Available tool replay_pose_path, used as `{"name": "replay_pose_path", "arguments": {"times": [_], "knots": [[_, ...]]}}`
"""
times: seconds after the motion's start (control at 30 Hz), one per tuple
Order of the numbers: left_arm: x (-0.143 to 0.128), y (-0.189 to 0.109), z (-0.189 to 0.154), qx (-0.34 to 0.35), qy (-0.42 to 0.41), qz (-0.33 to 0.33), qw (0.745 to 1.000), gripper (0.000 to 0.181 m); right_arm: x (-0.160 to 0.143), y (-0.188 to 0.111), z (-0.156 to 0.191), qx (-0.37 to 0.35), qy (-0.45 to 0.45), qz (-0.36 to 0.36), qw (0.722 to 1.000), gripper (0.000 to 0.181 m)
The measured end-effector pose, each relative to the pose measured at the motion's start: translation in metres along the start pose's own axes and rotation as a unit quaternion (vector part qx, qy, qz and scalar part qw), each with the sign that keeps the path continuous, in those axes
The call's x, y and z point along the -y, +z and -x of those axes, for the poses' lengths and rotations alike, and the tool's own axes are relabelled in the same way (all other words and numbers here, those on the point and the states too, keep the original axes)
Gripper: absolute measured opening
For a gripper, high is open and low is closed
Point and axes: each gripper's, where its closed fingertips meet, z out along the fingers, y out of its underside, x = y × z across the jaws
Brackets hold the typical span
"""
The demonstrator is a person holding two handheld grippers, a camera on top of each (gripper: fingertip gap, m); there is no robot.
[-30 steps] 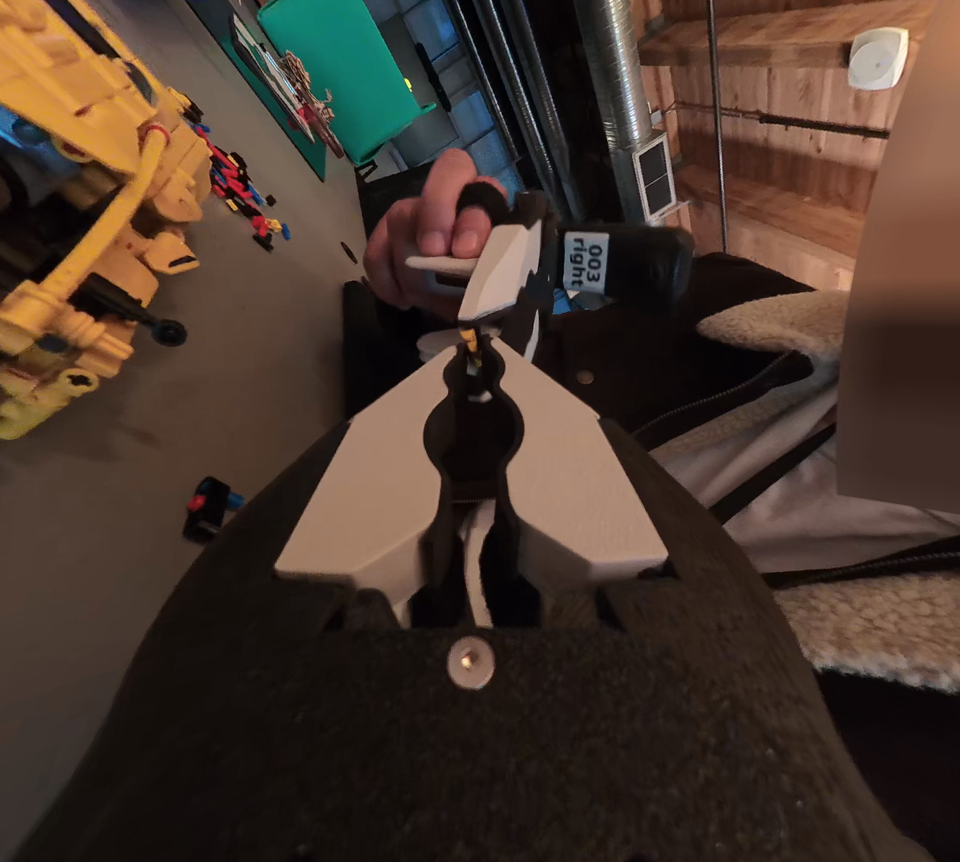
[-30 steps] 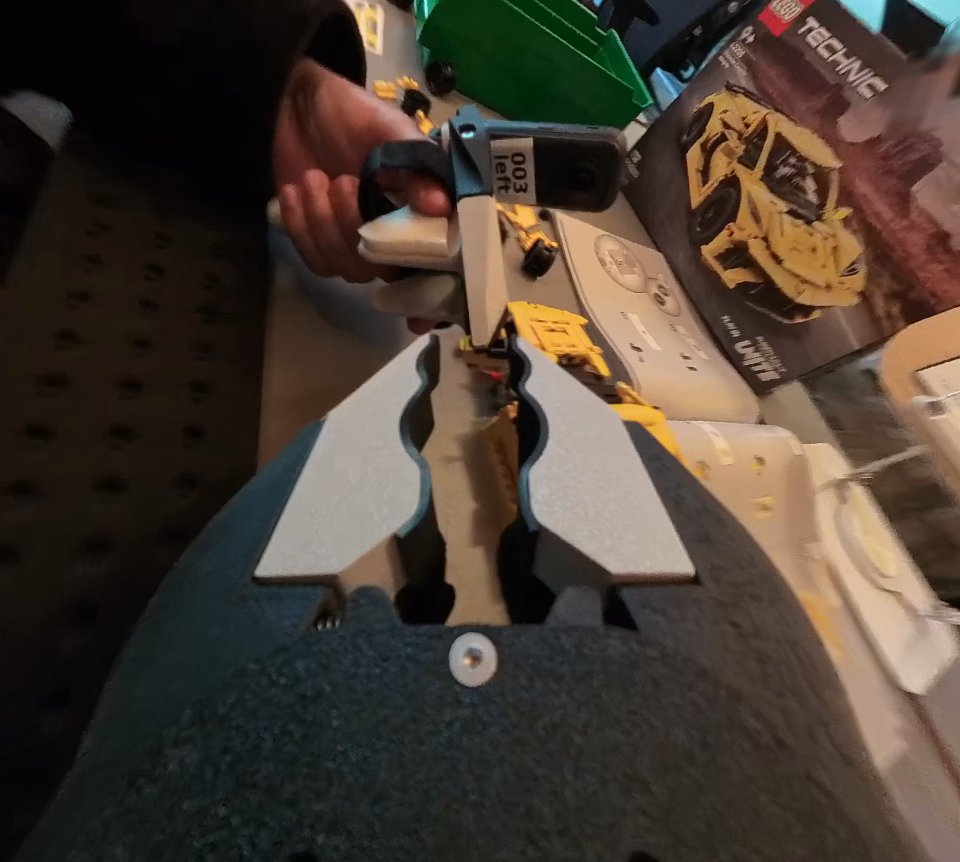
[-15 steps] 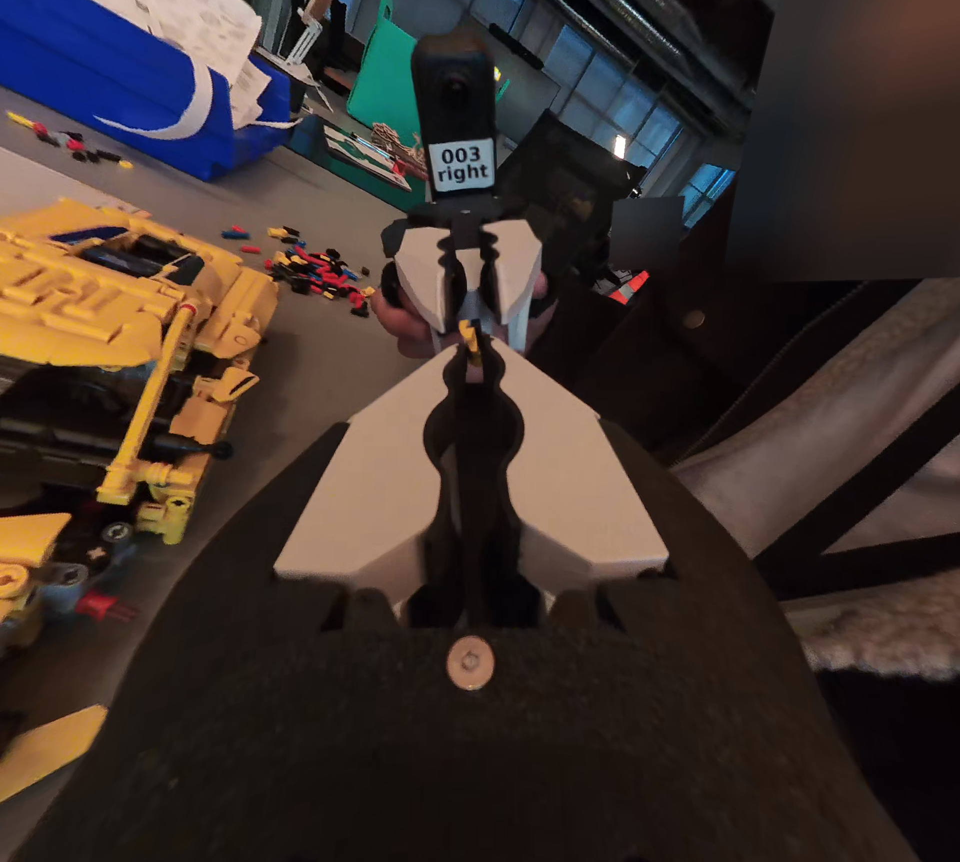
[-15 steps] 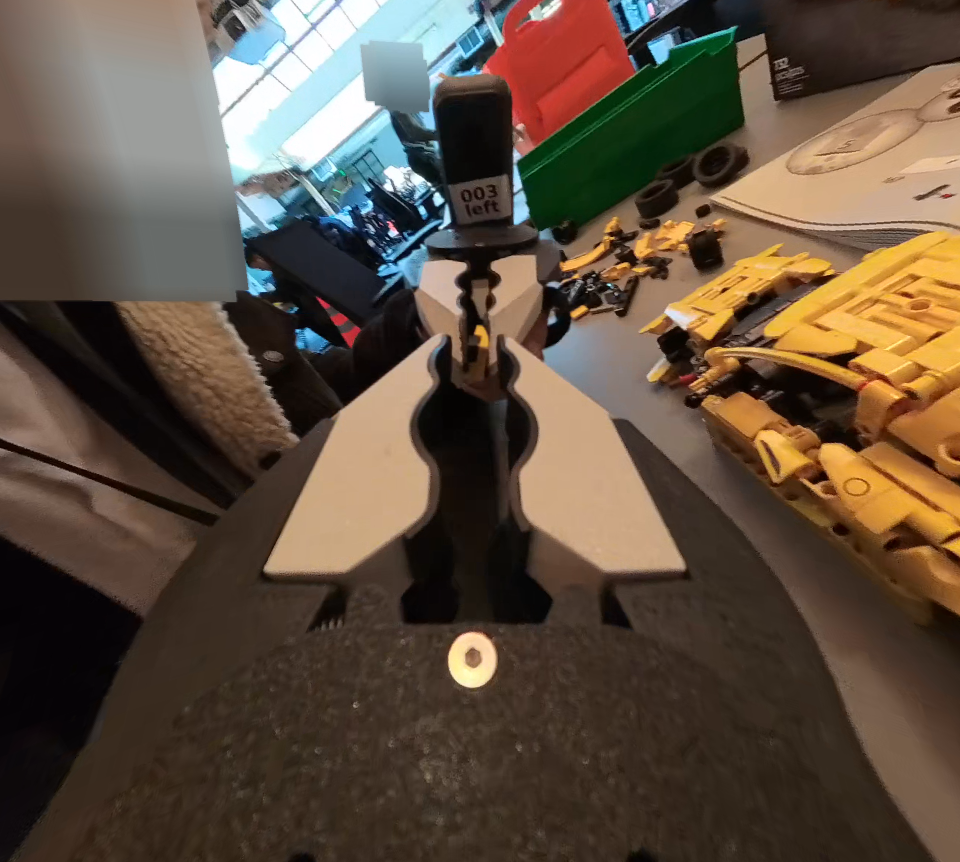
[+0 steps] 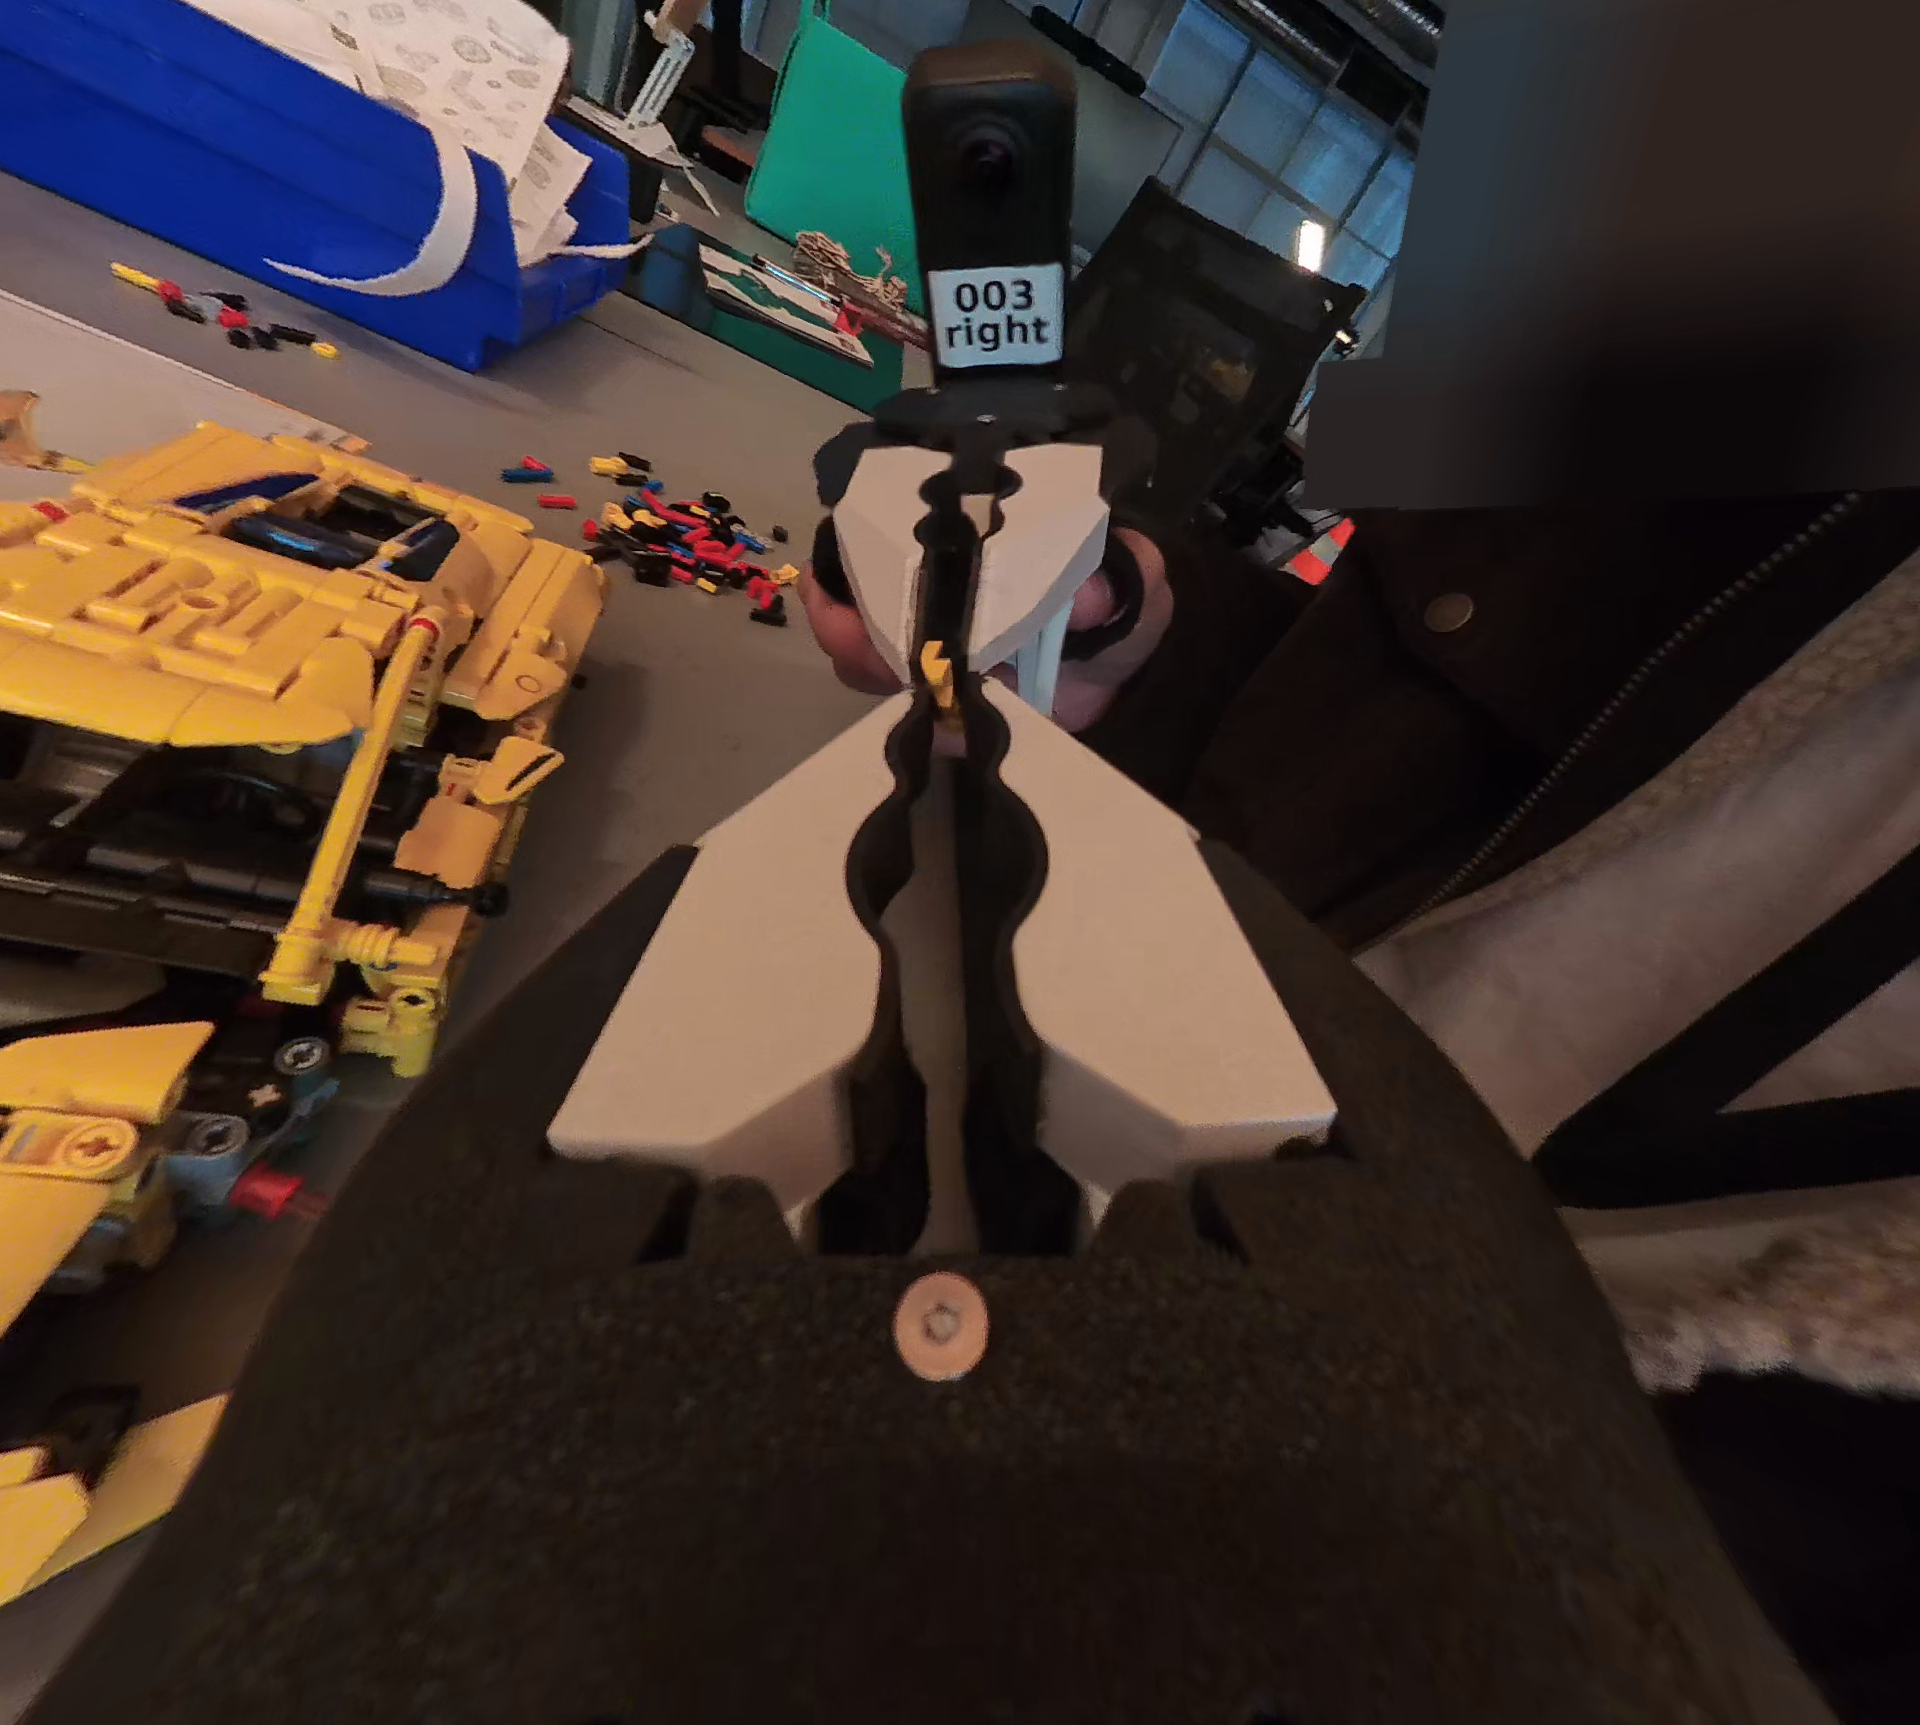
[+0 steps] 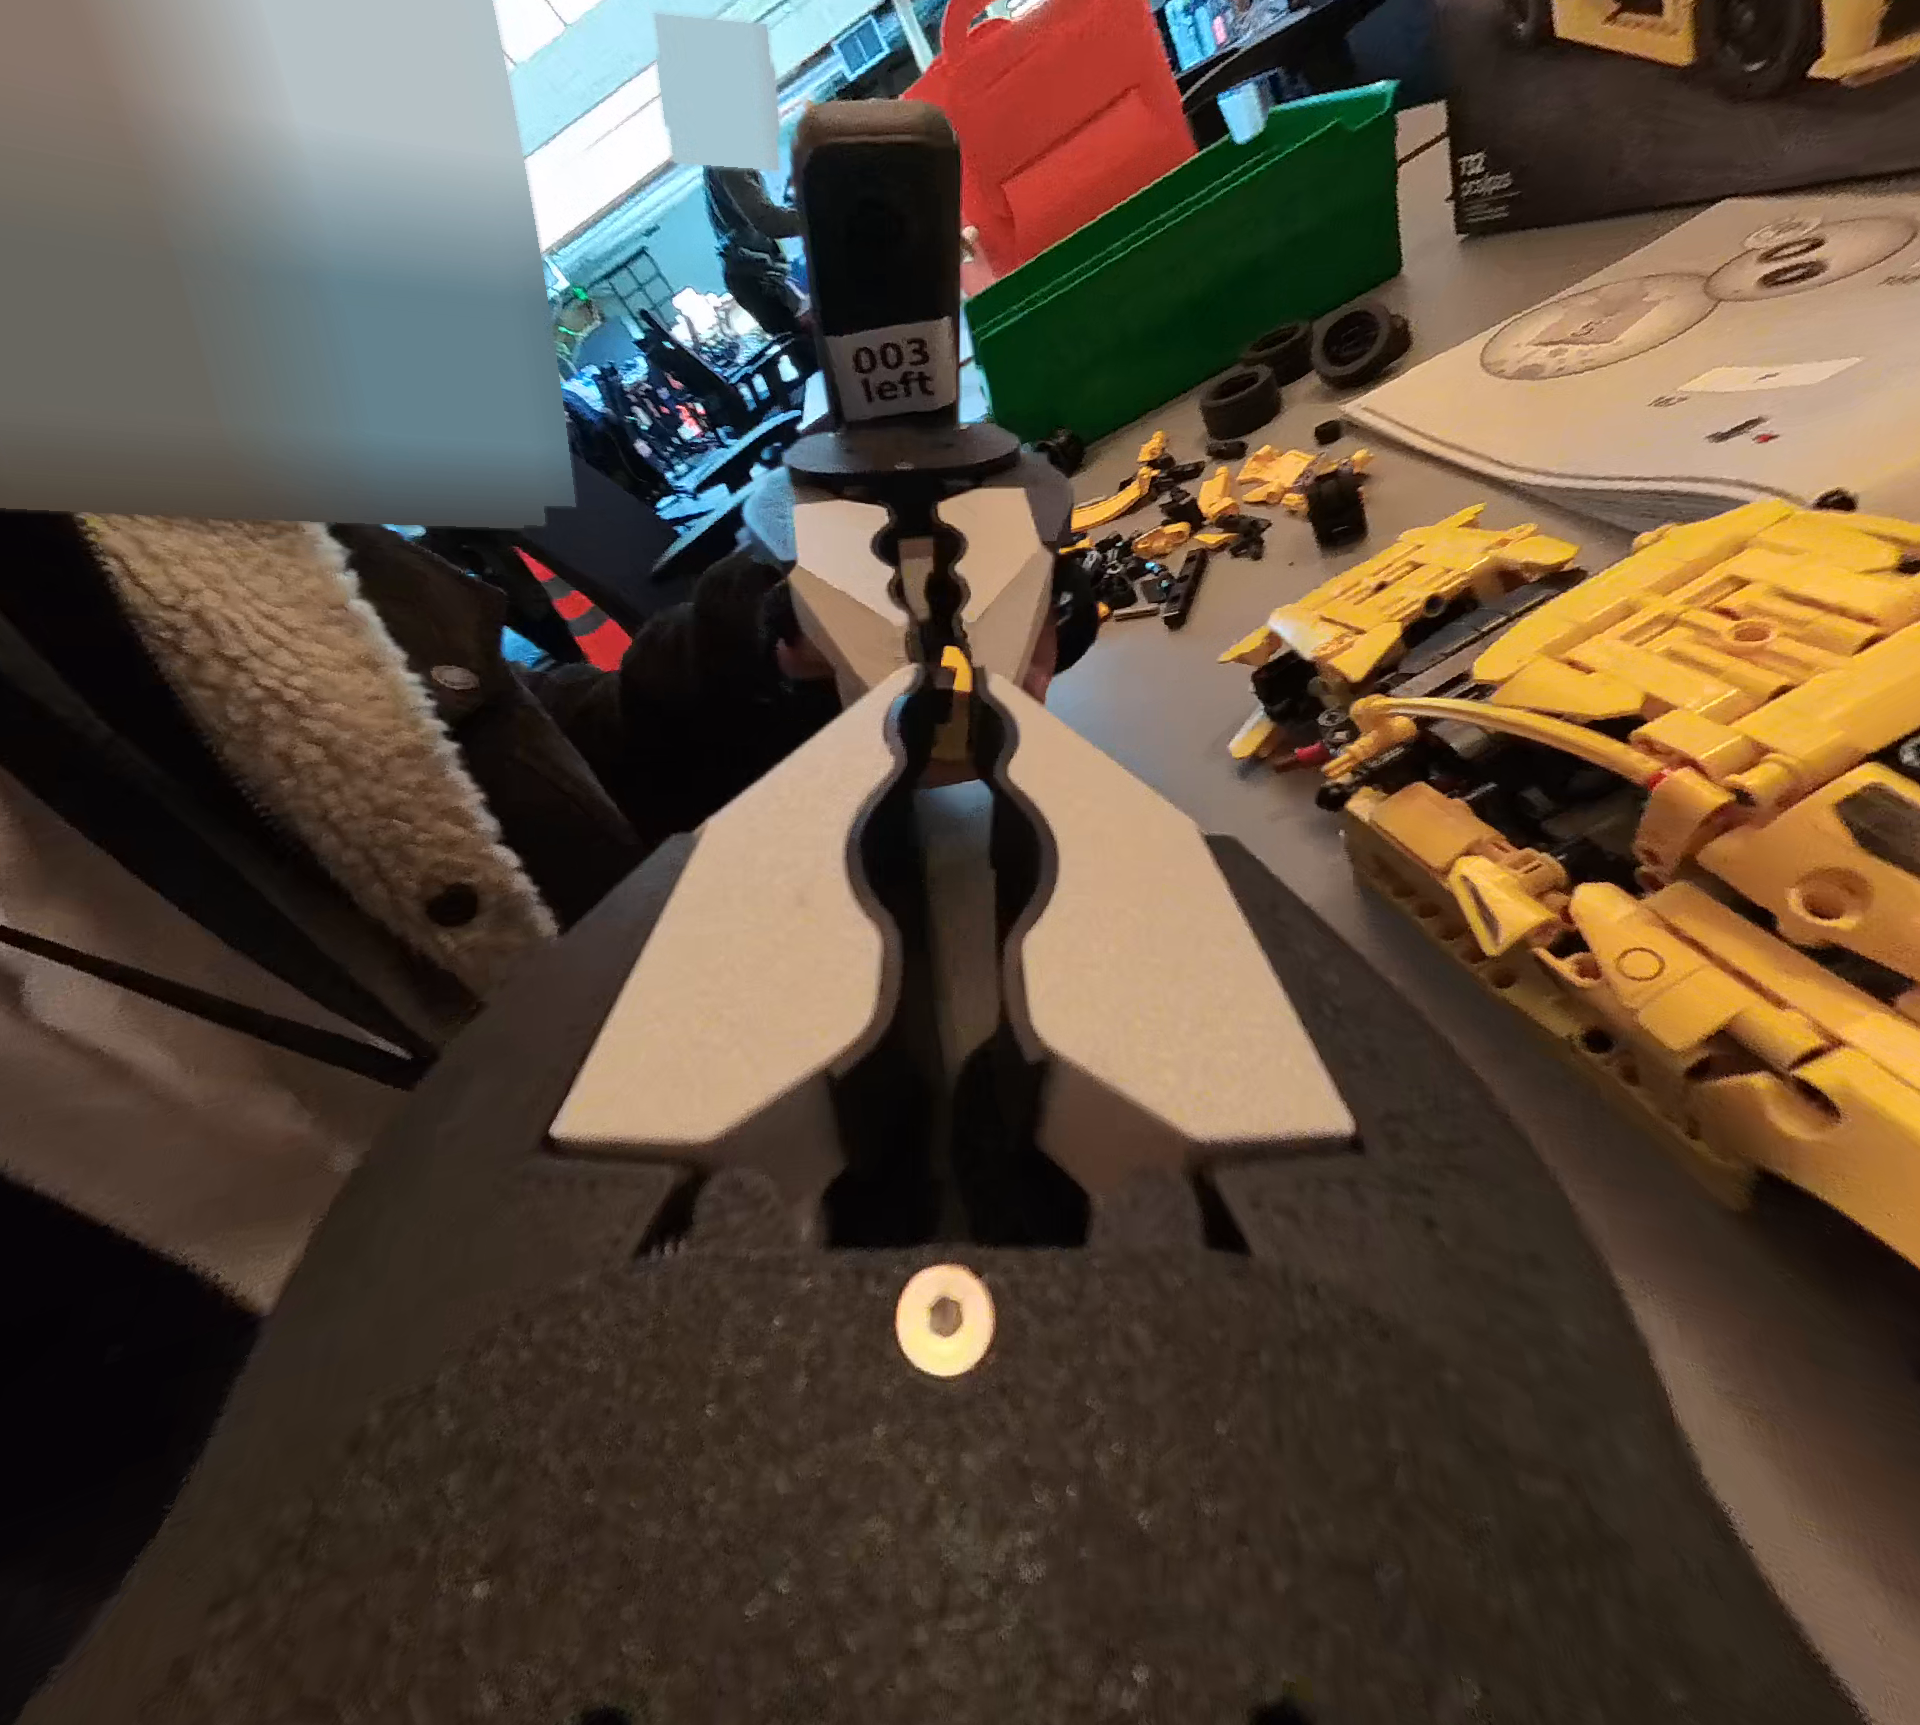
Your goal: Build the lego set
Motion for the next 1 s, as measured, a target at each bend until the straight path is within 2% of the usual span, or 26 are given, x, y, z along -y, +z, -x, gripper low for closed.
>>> {"name": "replay_pose_path", "arguments": {"times": [0.13, 0.33, 0.47, 0.53, 0.67, 0.73, 0.83, 0.93, 1.0], "knots": [[0.004, 0.000, 0.000, 0.027, 0.034, -0.009, 0.999, 0.004, 0.004, 0.000, -0.001, -0.025, -0.024, -0.018, 0.999, 0.004], [0.010, 0.000, -0.004, 0.022, 0.035, -0.027, 0.999, 0.004, 0.010, 0.000, 0.003, -0.001, 0.016, -0.065, 0.998, 0.004], [0.009, 0.000, 0.006, 0.011, -0.036, -0.034, 0.999, 0.005, 0.010, -0.001, -0.008, 0.007, 0.062, -0.079, 0.995, 0.005], [0.009, 0.000, 0.007, 0.012, -0.040, -0.033, 0.999, 0.006, 0.011, -0.001, -0.008, 0.023, 0.087, -0.093, 0.992, 0.004], [0.011, -0.002, 0.007, -0.003, -0.060, -0.043, 0.997, 0.005, 0.013, 0.000, -0.008, 0.025, 0.065, -0.098, 0.993, 0.005], [0.017, -0.007, 0.006, -0.029, -0.092, -0.064, 0.993, 0.005, 0.020, -0.004, -0.006, 0.010, 0.000, -0.103, 0.995, 0.023], [0.023, -0.014, 0.004, -0.060, -0.131, -0.086, 0.986, 0.005, 0.020, -0.005, -0.005, -0.052, -0.173, -0.046, 0.982, 0.036], [0.022, -0.013, -0.001, -0.107, -0.188, -0.085, 0.973, 0.005, 0.013, 0.004, 0.001, -0.094, -0.339, 0.015, 0.936, 0.046], [0.020, -0.013, -0.003, -0.129, -0.216, -0.082, 0.964, 0.005, 0.012, 0.009, 0.001, -0.124, -0.407, 0.028, 0.905, 0.040]]}}
